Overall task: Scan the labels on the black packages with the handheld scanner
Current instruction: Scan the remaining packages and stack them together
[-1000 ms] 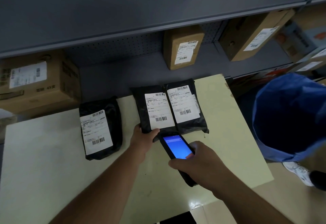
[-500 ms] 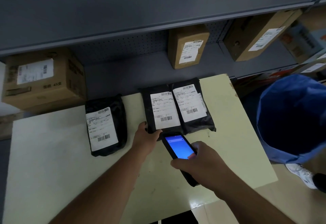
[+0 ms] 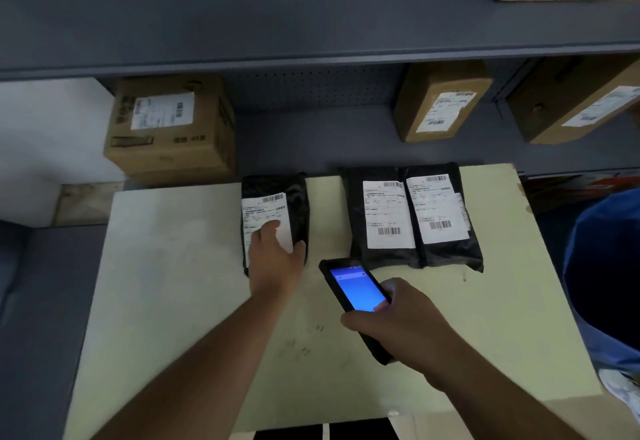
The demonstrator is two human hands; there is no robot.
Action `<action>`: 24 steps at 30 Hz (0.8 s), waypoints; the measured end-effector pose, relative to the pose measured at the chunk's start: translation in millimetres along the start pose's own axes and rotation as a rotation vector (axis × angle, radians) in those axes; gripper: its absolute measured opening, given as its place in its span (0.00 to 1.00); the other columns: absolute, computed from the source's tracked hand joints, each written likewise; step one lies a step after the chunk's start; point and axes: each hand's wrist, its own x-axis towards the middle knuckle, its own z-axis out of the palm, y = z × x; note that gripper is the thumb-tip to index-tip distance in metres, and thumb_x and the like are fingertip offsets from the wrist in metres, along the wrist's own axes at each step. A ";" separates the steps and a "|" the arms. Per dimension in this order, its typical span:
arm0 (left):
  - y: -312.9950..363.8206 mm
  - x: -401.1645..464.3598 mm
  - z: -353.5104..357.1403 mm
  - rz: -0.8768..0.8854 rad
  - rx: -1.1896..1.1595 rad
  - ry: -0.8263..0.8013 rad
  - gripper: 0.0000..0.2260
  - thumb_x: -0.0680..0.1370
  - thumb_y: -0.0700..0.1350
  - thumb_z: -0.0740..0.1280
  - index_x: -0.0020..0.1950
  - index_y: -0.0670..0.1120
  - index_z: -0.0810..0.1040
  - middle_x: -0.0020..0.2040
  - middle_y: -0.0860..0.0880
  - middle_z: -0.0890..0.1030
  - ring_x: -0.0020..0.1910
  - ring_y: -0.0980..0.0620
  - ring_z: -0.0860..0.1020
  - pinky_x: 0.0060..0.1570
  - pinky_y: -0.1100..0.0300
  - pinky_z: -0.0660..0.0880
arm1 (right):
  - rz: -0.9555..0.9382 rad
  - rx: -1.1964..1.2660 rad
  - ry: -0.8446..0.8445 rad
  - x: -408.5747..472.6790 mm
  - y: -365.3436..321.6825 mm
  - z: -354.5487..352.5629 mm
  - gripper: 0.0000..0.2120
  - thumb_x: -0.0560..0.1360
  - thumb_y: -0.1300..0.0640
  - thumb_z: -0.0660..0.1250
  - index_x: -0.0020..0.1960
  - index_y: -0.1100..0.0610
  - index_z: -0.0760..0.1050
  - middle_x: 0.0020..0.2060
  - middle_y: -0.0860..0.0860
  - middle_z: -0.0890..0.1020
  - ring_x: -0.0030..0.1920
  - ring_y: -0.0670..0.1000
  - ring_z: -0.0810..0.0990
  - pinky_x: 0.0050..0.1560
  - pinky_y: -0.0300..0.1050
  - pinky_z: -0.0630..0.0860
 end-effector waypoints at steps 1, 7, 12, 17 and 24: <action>-8.1 3.4 -5.7 -0.035 0.020 0.038 0.30 0.76 0.49 0.74 0.76 0.45 0.71 0.72 0.42 0.74 0.70 0.40 0.74 0.68 0.47 0.73 | -0.003 -0.009 -0.005 -0.3 -2.4 5.3 0.21 0.67 0.49 0.80 0.54 0.55 0.76 0.35 0.47 0.78 0.22 0.42 0.72 0.22 0.32 0.69; -47.2 15.2 -23.1 -0.251 0.118 0.046 0.40 0.72 0.56 0.76 0.79 0.43 0.65 0.76 0.40 0.69 0.74 0.37 0.70 0.68 0.41 0.72 | -0.002 -0.039 -0.032 1.4 -12.8 30.2 0.23 0.67 0.47 0.80 0.56 0.53 0.76 0.38 0.48 0.79 0.27 0.44 0.75 0.22 0.33 0.70; -59.3 25.5 -16.3 -0.395 0.082 -0.068 0.49 0.69 0.64 0.76 0.81 0.42 0.62 0.77 0.41 0.67 0.75 0.37 0.69 0.70 0.41 0.72 | 0.017 -0.052 -0.038 1.6 -17.7 41.8 0.24 0.66 0.46 0.80 0.55 0.53 0.75 0.39 0.49 0.79 0.25 0.43 0.75 0.23 0.34 0.71; -54.3 29.2 -2.9 -0.452 0.072 -0.129 0.51 0.64 0.67 0.77 0.77 0.41 0.65 0.72 0.41 0.70 0.72 0.38 0.71 0.68 0.42 0.74 | 0.028 -0.066 -0.030 0.6 -18.5 43.9 0.23 0.67 0.46 0.80 0.55 0.52 0.75 0.37 0.48 0.79 0.26 0.44 0.74 0.26 0.36 0.72; -45.8 35.5 3.1 -0.476 0.099 -0.144 0.45 0.66 0.60 0.80 0.74 0.40 0.65 0.71 0.41 0.71 0.70 0.38 0.72 0.66 0.42 0.75 | 0.052 -0.030 -0.017 5.1 -16.3 41.0 0.24 0.67 0.49 0.80 0.58 0.52 0.75 0.35 0.48 0.80 0.24 0.44 0.75 0.25 0.36 0.72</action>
